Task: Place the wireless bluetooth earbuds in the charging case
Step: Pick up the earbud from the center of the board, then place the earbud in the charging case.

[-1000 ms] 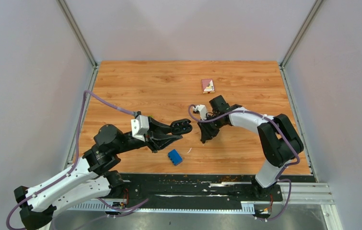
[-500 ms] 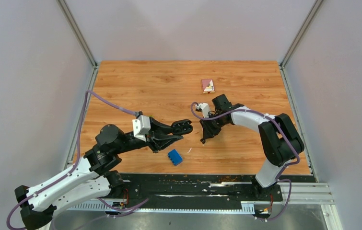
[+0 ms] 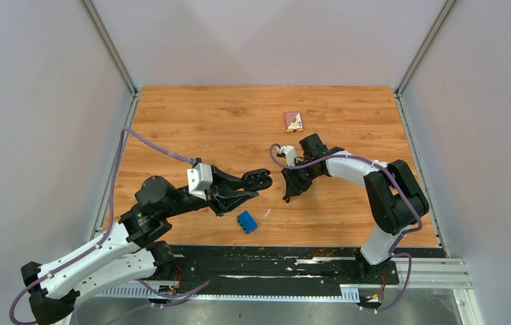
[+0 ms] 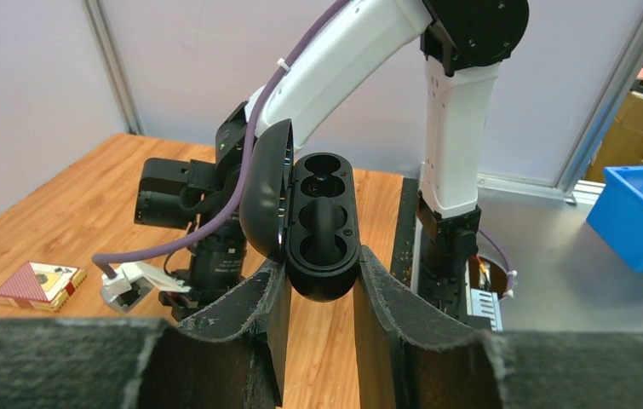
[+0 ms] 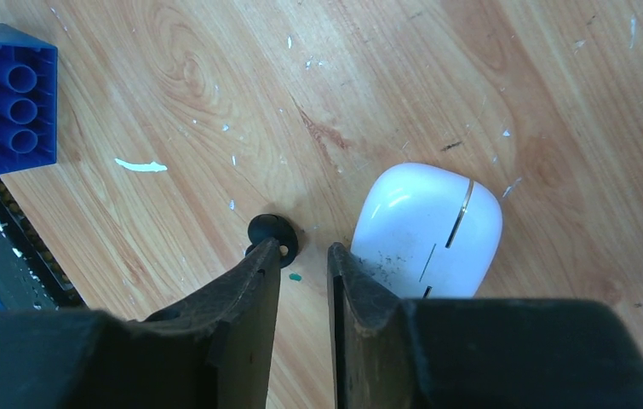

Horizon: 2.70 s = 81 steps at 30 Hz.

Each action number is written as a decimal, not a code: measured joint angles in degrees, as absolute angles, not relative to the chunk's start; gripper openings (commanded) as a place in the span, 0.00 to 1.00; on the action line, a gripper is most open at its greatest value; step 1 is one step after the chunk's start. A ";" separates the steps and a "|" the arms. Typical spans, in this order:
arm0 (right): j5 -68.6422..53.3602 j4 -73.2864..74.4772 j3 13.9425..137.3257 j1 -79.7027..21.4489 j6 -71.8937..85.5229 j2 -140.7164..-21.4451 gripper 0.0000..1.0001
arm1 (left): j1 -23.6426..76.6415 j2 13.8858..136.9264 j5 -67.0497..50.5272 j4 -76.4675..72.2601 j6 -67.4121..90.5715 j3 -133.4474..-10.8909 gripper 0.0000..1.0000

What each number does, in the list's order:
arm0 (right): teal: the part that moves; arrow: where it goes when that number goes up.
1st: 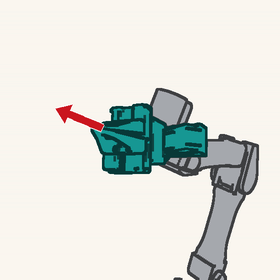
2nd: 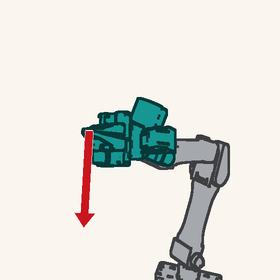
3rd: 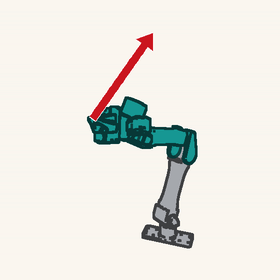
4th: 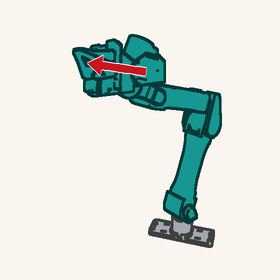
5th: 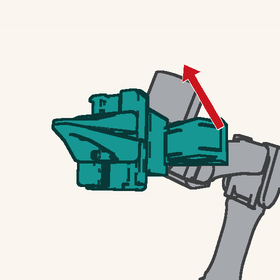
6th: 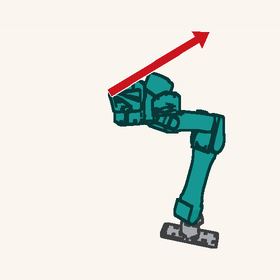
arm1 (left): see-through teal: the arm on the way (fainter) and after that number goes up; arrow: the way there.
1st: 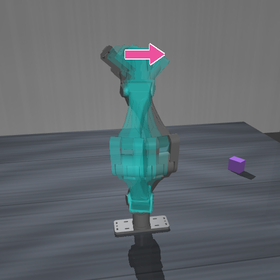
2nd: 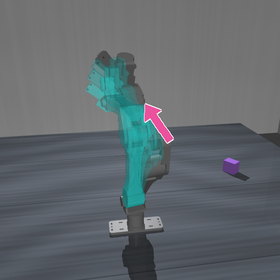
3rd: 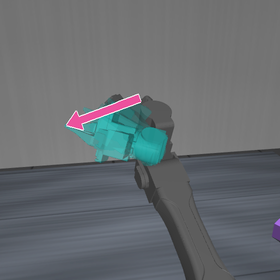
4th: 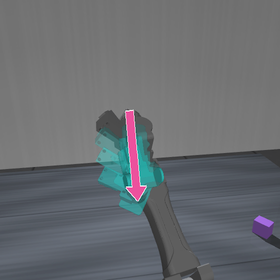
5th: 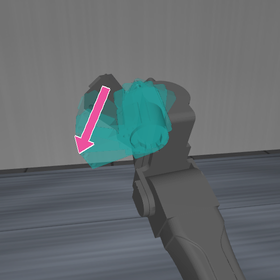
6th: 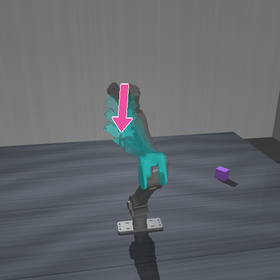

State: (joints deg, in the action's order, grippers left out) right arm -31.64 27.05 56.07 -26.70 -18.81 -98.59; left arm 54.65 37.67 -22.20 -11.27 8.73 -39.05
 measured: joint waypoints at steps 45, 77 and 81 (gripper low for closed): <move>-35.20 25.93 53.82 -27.68 -14.41 -97.62 0.10 | 54.65 38.57 -22.22 -11.53 8.91 -38.59 0.00; -32.27 79.22 85.41 -34.28 -55.96 -63.48 0.00 | 54.65 39.42 -22.46 -6.98 1.32 -36.03 0.00; -31.53 81.65 92.03 -41.32 -53.04 -64.25 0.00 | 54.68 40.88 -22.39 -6.02 -1.06 -33.91 0.00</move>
State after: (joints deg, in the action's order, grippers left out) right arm -31.53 81.65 92.03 -41.32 -53.04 -64.25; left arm 54.68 40.88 -22.39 -6.02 -1.06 -33.91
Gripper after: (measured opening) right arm 0.044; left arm 0.363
